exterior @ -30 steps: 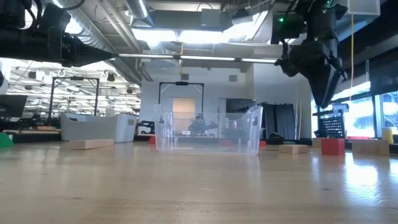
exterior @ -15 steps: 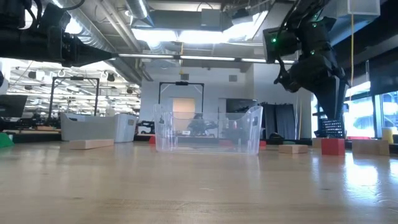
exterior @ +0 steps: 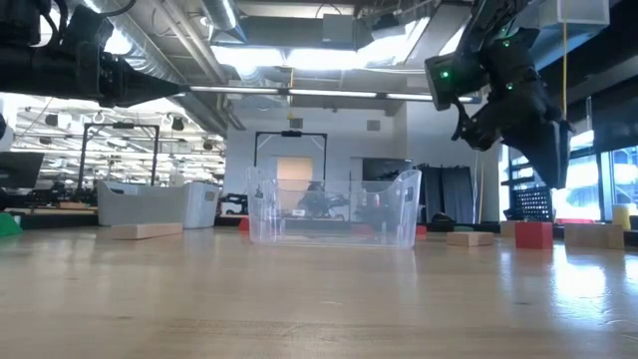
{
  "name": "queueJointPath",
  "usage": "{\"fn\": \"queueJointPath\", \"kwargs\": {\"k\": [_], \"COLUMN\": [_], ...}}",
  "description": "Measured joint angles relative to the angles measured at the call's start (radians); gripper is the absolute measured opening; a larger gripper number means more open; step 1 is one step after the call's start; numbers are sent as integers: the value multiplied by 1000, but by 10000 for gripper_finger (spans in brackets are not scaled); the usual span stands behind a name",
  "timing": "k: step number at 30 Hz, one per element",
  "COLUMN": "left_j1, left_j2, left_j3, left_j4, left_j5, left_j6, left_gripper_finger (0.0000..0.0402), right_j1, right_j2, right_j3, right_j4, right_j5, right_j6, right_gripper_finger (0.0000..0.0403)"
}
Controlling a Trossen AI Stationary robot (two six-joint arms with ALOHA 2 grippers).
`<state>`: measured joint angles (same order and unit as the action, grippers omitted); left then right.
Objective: Sort & place blocks by color
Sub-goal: Put the red block into the transparent bin
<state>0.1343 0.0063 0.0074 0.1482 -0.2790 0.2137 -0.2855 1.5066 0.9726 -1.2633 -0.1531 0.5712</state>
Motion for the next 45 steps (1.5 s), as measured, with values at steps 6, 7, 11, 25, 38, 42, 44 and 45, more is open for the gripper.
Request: {"fn": "queueJointPath", "kwargs": {"k": [6,7,11,25,38,42,44,45], "left_j1": [0,0,0,0,0,0,0,0], "left_j2": [0,0,0,0,0,0,1,0], "left_j3": [0,0,0,0,0,6,27,40], "left_j4": [0,0,0,0,-1,-14,-39,-59], "left_j5": [0,0,0,0,0,0,0,0], "left_j6": [0,0,0,0,13,40,41,41], "left_gripper_finger": [0,0,0,0,0,0,0,0], "right_j1": [0,0,-1,0,0,2,3,3], "right_j2": [0,0,0,0,55,109,135,148], "right_j3": [0,0,0,0,0,0,0,0], "right_j4": [4,5,8,73,128,128,129,130], "right_j5": [-3,0,0,-6,-34,-40,-40,-40], "right_j6": [-51,-55,-60,-104,22,0,-7,-18], "right_gripper_finger": [88,84,83,186,231,230,231,231]}}
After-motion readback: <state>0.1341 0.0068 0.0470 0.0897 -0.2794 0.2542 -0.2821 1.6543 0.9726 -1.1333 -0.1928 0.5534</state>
